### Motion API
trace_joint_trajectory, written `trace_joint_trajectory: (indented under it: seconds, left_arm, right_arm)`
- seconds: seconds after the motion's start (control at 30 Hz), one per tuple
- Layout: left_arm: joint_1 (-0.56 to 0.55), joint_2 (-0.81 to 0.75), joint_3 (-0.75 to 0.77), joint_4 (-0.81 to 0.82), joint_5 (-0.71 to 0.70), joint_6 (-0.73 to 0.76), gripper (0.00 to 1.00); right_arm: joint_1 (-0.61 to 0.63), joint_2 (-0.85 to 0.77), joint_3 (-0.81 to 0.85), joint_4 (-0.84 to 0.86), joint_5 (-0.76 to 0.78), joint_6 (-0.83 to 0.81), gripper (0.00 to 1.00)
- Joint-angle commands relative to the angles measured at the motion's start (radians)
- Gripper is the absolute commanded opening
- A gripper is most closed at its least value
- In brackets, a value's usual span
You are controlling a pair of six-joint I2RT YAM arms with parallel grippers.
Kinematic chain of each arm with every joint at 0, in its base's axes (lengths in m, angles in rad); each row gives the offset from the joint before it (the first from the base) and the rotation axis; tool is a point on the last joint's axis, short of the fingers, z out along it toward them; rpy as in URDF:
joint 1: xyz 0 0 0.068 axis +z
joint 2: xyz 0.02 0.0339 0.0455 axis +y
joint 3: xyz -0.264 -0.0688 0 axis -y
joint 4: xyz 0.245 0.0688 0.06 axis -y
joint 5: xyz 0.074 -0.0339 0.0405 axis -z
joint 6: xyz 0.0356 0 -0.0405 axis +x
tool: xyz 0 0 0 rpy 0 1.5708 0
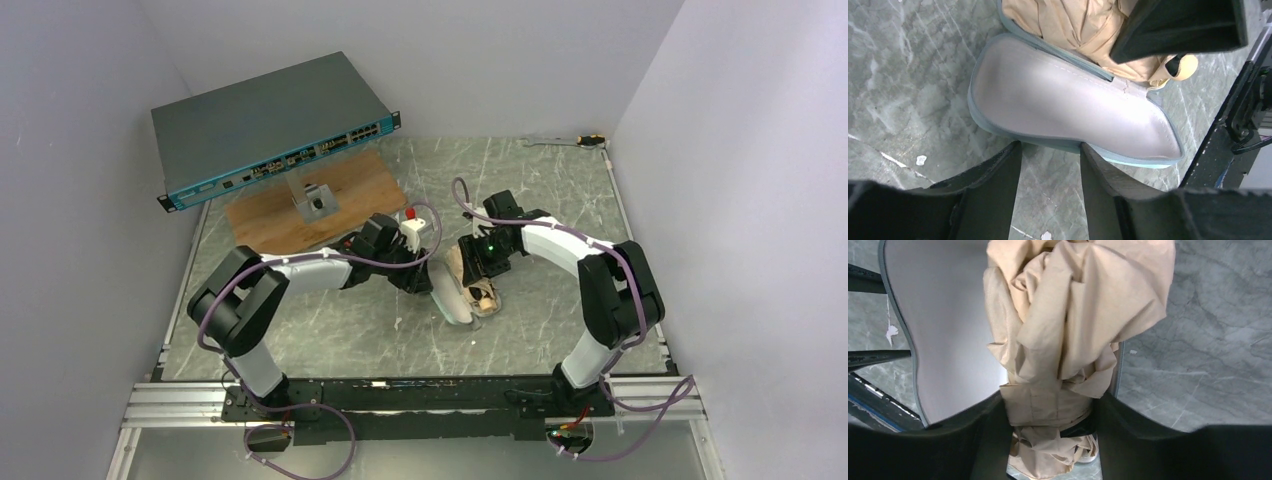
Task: Open the umbrella
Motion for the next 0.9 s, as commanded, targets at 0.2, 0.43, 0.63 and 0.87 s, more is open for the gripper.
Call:
trace_joint_trajectory:
  seconds: [0.2, 0.43, 0.63, 0.87]
  left_arm:
    - [-0.003, -0.094, -0.006, -0.136, -0.164, 0.175, 0.39]
    - [0.054, -0.216, -0.049, -0.15, -0.15, 0.346, 0.62]
    - [0.045, -0.365, 0.023, -0.194, -0.008, 0.535, 0.72]
    - [-0.15, -0.072, 0.372, -0.501, -0.147, 0.648, 0.68]
  right_arm:
    - [-0.004, -0.052, 0.036, 0.009, -0.145, -0.041, 0.0]
    - [-0.099, -0.158, 0.046, -0.015, -0.374, -0.069, 0.0]
    - [-0.219, -0.258, 0.071, -0.012, -0.404, -0.024, 0.0]
    - [-0.39, -0.271, 0.073, -0.044, -0.363, -0.011, 0.0]
